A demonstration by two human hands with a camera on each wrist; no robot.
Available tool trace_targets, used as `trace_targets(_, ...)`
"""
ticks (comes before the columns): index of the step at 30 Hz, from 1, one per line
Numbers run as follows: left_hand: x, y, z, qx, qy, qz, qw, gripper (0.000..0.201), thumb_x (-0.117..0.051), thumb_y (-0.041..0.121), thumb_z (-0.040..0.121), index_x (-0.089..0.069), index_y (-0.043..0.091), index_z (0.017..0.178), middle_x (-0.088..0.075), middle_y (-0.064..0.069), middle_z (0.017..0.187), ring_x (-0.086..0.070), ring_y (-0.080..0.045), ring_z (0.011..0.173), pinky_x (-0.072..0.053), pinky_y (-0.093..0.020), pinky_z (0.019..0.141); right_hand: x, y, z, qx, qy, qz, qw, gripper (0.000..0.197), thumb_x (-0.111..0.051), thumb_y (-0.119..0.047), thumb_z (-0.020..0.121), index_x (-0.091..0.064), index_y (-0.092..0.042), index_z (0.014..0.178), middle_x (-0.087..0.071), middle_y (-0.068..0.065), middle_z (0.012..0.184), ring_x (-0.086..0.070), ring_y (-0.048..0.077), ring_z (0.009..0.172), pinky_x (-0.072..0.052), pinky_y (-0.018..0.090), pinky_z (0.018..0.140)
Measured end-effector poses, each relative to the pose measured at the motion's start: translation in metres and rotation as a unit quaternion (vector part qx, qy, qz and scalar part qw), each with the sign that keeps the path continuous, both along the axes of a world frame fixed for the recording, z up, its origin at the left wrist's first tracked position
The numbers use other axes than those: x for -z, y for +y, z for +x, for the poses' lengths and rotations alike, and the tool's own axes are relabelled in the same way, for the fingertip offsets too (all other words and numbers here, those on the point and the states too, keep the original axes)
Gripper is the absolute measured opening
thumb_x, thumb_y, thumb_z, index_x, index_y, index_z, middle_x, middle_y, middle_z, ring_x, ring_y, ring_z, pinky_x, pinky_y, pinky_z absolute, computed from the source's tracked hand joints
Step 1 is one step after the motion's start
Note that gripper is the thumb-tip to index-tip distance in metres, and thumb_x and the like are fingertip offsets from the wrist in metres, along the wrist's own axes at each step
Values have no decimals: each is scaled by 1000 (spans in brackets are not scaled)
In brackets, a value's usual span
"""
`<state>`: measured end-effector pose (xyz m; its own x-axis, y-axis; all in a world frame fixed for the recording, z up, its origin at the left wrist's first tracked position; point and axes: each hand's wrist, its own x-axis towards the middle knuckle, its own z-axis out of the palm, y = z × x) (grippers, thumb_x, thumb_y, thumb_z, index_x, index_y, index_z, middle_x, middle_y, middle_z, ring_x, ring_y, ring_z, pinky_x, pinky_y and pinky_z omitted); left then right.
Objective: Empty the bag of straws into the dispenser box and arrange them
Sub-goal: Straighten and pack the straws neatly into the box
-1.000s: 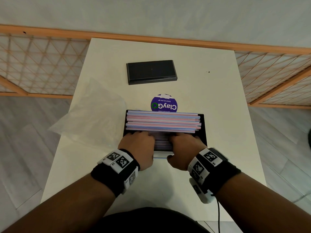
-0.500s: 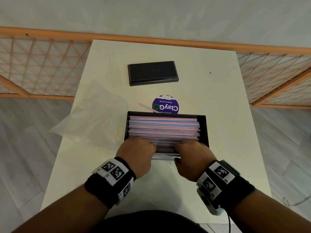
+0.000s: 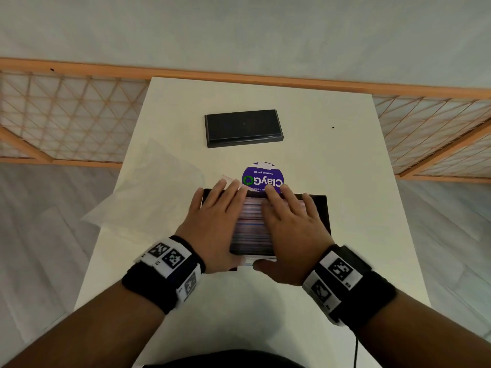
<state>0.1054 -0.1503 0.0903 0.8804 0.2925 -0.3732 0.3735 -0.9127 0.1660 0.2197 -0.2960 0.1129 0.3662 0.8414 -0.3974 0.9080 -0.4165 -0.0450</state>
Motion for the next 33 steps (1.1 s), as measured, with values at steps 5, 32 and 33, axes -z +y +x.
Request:
trace_targets(5,2,2,-1,-6,-12,-36,999,134,-70,77,62,4,23,160,-1,4,169,4,-21,157,-5,-50,127,27,-8,-6,10,-14,19,1000,102,-62,-68,72,-29,-15,152,15,6,165,9,37,151,-7,69,115)
trace_targets(32,104,110,145,76,118,15,990,12,-62,8,92,-70,16,88,-69,-6,94,-63,-26,85,-48,-31,71,34,-20,3,78,33,150,985,110,-72,-57,53,-30,-24,149,-34,-3,154,-32,31,141,-20,71,110)
trace_targets(33,105,111,143,76,118,17,990,14,-61,8,92,-67,18,83,-67,-5,92,-61,-25,82,-47,-31,69,34,-20,4,78,34,150,985,111,-72,-57,52,-30,-24,150,-34,-3,154,-33,30,141,-19,71,110)
